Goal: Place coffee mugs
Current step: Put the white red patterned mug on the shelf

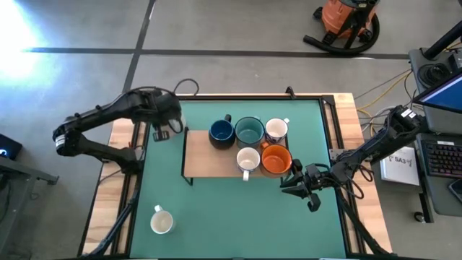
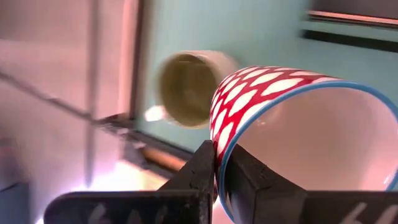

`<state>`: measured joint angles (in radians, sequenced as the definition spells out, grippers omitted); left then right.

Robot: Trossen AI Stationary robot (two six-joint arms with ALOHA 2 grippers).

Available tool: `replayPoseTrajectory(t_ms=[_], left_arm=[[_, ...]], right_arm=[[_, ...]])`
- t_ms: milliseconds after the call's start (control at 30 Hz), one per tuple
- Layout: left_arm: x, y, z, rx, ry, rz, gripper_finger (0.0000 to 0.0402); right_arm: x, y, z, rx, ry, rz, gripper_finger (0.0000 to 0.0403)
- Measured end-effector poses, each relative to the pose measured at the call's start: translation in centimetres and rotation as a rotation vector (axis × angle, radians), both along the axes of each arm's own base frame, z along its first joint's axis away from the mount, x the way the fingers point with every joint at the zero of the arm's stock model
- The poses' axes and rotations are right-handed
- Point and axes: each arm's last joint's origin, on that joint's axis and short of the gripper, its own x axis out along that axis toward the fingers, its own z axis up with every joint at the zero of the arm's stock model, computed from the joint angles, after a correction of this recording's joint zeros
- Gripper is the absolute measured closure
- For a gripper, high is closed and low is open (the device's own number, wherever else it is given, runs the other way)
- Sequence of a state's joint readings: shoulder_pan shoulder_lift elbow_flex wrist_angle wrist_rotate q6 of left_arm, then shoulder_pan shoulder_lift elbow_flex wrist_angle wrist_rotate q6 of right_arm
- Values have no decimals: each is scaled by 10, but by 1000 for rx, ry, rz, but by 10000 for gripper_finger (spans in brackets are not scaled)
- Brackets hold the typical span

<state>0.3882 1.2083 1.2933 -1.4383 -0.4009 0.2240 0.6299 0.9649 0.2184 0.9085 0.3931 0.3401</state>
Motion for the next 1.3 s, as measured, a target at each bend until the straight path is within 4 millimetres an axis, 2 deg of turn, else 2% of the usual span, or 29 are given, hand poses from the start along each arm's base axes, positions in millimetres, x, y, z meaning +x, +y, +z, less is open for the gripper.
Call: replayPoseTrajectory(t_ms=[233,433,800,1067,1300], left_arm=[[3,6,21,215,-44,31,394],[12,9,36,264,-131,-54,394],[17,-2,60,2,-375,-264,394],[28,-9,51,-155,-377,-321,393],[37,-11,49,-194,-315,-334,391]], right_arm=[[0,0,0,0,0,0,335],[0,0,0,0,0,-1,335],[0,0,0,0,0,-1,335],[0,0,0,0,0,-1,335],[0,0,0,0,0,0,335]])
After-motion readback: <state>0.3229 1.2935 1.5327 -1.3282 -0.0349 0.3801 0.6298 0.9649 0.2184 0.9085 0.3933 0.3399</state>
